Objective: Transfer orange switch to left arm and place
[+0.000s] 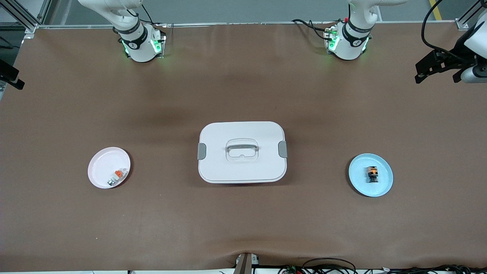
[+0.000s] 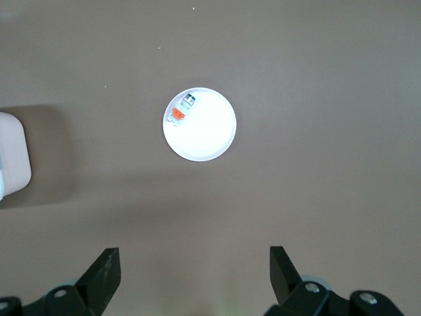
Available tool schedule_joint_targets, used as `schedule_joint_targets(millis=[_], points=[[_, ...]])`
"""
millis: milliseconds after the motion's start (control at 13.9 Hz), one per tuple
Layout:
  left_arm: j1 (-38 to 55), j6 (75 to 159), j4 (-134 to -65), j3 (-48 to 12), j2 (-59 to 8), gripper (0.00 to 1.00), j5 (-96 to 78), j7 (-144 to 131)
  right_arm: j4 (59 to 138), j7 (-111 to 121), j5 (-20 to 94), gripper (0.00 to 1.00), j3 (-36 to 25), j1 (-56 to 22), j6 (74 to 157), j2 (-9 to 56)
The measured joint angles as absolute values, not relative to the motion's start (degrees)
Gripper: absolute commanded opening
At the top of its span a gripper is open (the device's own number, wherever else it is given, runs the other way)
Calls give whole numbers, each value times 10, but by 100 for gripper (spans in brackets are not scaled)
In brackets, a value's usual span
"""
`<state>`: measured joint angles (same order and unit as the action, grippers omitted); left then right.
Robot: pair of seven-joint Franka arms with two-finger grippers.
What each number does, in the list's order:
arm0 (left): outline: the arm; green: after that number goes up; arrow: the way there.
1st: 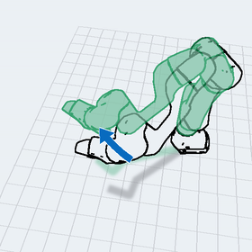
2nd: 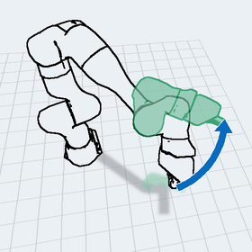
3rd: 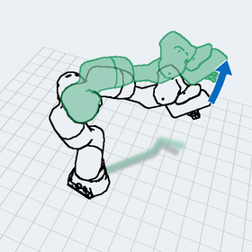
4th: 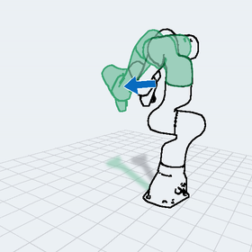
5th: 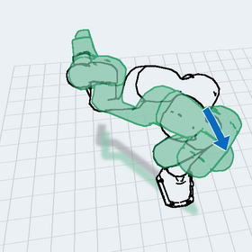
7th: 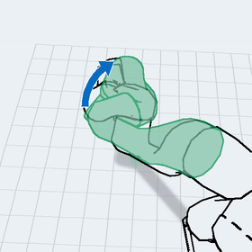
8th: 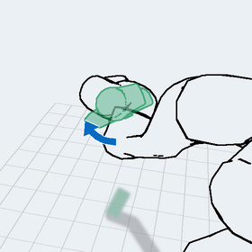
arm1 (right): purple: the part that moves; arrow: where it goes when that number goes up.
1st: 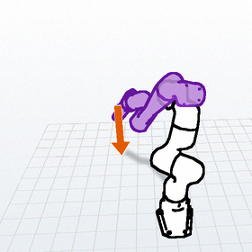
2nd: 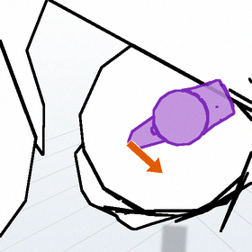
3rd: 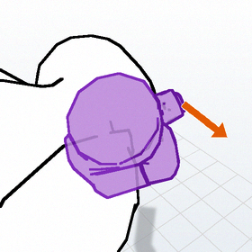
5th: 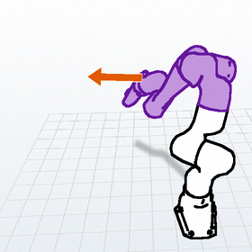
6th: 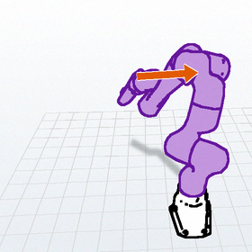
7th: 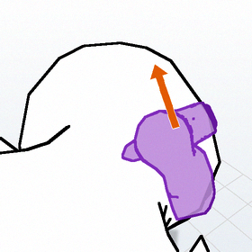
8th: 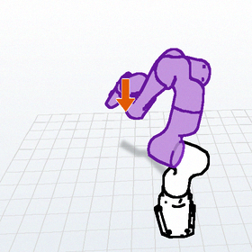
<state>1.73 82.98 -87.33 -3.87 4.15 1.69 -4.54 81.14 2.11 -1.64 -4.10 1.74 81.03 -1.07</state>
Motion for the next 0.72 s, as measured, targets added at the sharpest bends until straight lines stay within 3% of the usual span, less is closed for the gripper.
schedule_joint_targets(millis=[718], points=[[16,830,-863,-38,28,100,17,-45,811,21,-15,100,-38,16,805,-11]])
